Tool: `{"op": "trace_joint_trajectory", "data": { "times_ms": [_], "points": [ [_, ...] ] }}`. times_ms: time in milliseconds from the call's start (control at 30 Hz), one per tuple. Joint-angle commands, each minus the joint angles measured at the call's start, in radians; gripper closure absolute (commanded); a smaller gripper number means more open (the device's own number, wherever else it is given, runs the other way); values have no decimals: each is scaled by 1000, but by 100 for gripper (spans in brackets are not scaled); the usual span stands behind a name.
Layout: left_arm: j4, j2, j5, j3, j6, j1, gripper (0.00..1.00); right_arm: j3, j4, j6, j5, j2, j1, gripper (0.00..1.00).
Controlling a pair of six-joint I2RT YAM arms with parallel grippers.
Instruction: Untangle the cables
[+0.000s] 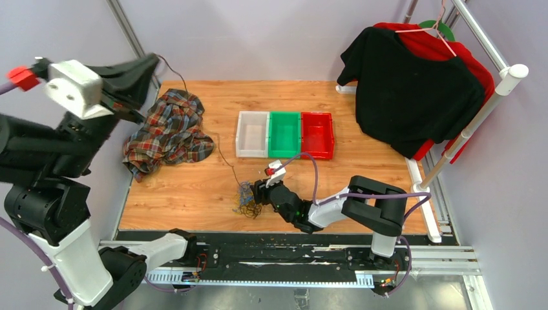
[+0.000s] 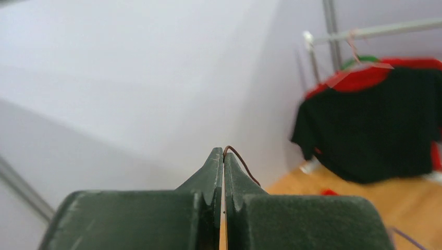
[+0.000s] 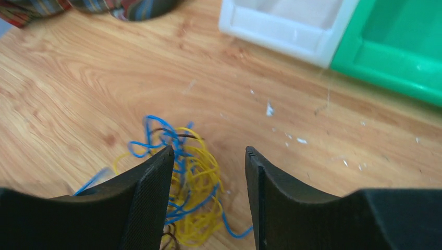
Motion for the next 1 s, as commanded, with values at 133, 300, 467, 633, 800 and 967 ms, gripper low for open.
{"op": "trace_joint_trajectory", "data": {
  "times_ms": [133, 300, 467, 633, 800, 967],
  "points": [
    [557, -9, -341, 10, 156, -5, 100, -63, -15, 78, 44, 11, 29, 46],
    [732, 22, -436, 25, 192, -5, 100, -77, -26, 85, 45, 8, 38, 46],
    [805, 40, -418, 35, 191, -5, 99, -85, -30, 80, 56, -13, 41, 46],
    [920, 48, -460, 8, 229, -5, 99, -89, -77, 65, 61, -51, 41, 46],
    [990, 123, -424, 143, 309, -5, 99, -130, -95, 78, 95, -87, 44, 46],
    [991, 101, -410, 77, 336, -5, 99, -161, -160, 16, 156, -238, 52, 39]
  ]
}}
